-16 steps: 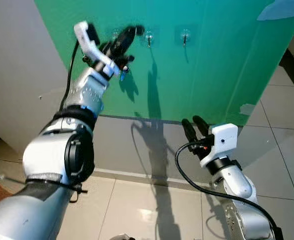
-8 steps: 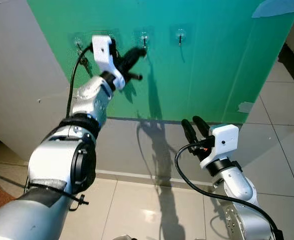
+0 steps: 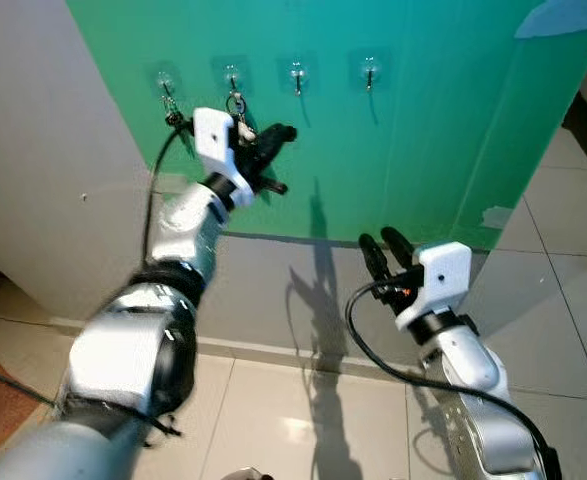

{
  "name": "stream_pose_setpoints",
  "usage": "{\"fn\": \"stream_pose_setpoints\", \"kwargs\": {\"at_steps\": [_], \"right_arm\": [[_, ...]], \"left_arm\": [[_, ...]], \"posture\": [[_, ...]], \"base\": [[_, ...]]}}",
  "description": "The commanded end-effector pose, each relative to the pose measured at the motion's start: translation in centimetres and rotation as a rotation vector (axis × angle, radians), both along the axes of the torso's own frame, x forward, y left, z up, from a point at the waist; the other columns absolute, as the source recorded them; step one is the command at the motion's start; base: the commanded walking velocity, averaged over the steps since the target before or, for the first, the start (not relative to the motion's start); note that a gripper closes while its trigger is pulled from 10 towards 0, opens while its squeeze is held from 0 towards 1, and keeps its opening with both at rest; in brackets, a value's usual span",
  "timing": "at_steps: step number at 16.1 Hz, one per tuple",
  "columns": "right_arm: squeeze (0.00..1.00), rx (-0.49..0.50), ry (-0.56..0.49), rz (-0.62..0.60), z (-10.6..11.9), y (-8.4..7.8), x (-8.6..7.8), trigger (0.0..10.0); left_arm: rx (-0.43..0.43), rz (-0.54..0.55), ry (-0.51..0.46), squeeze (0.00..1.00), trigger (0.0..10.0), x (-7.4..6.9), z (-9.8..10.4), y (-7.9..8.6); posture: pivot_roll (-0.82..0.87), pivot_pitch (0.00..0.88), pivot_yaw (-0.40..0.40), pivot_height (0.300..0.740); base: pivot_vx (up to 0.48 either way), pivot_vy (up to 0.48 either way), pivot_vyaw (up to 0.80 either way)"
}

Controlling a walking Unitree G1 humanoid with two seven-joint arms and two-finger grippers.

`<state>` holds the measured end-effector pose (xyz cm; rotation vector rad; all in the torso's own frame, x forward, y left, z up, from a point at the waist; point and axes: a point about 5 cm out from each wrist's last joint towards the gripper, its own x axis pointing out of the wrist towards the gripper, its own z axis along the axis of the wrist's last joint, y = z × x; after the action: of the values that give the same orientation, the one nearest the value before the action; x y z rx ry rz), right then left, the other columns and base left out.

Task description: Hang keys on a hook

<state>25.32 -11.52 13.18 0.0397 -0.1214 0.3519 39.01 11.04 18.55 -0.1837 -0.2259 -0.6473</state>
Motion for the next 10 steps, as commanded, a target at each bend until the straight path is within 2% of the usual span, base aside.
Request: {"fn": "stream_pose_setpoints", "kwargs": {"at_steps": [1, 2, 3, 4, 5, 6, 7, 8, 9, 10], "right_arm": [[0.0, 0.023, -0.004, 0.006, 0.0, 0.1, 0.2, 10.0], [0.0, 0.024, -0.003, 0.006, 0.0, 0.1, 0.4, 10.0], [0.0, 0.024, -0.001, 0.006, 0.0, 0.0, 0.6, 10.0], [0.0, 0.021, 0.006, 0.007, -0.1, 0.0, 0.7, 10.0], [0.0, 0.015, 0.033, -0.024, -0.5, -0.4, 0.9, 10.0], [0.0, 0.012, 0.046, -0.055, -0.7, -0.8, 1.0, 10.0], [0.0, 0.009, 0.059, -0.085, -0.9, -1.2, 1.1, 10.0], [0.0, 0.006, 0.066, -0.096, -1.1, -1.3, 1.2, 10.0], [0.0, -0.024, 0.081, -0.132, -1.5, -1.7, 1.3, 10.0], [0.0, -0.037, 0.091, -0.156, -1.7, -2.0, 1.3, 10.0]], "left_arm": [[0.024, -0.01, -0.026, 0.0, 10.0, -0.4, -0.2, -0.1], [0.036, -0.054, -0.027, 0.0, 10.0, -1.1, -1.0, -1.0], [0.064, -0.044, -0.004, 0.0, 10.0, -1.4, -1.9, -1.3], [0.116, -0.025, 0.021, 0.0, 10.0, -1.8, -2.8, -1.2], [0.185, 0.066, 0.06, 0.0, 10.0, -2.7, -4.7, 0.0], [0.103, 0.136, 0.081, 0.0, 10.0, -3.0, -4.7, 0.8], [-0.029, 0.215, 0.101, 0.0, 10.0, -3.4, -4.3, 1.7], [-0.059, 0.262, 0.104, 0.0, 10.0, -3.6, -4.2, 2.3], [-0.057, 0.346, 0.095, 0.0, 10.0, -4.5, -3.9, 3.6], [-0.023, 0.401, 0.077, 0.0, 10.0, -4.9, -3.8, 4.2]], "posture": [[-0.15, 0.0, 0.1, 0.74], [-0.14, 0.0, 0.095, 0.74], [-0.13, 0.0, 0.093, 0.74], [-0.13, 0.0, 0.088, 0.74], [-0.12, 0.0, 0.081, 0.74], [-0.1, 0.0, 0.067, 0.74], [-0.1, 0.0, 0.066, 0.74], [-0.09, 0.0, 0.066, 0.74], [-0.09, 0.0, 0.065, 0.74], [-0.08, 0.0, 0.063, 0.74]], "base": [[0.0, 0.0, 0.0], [0.0, 0.0, 0.0], [0.0, 0.0, 0.0], [0.0, 0.0, 0.0], [0.0, 0.0, 0.0], [0.0, 0.0, 0.0], [0.0, 0.0, 0.0], [0.0, 0.0, 0.0], [0.0, 0.0, 0.0], [0.0, 0.0, 0.0]]}}
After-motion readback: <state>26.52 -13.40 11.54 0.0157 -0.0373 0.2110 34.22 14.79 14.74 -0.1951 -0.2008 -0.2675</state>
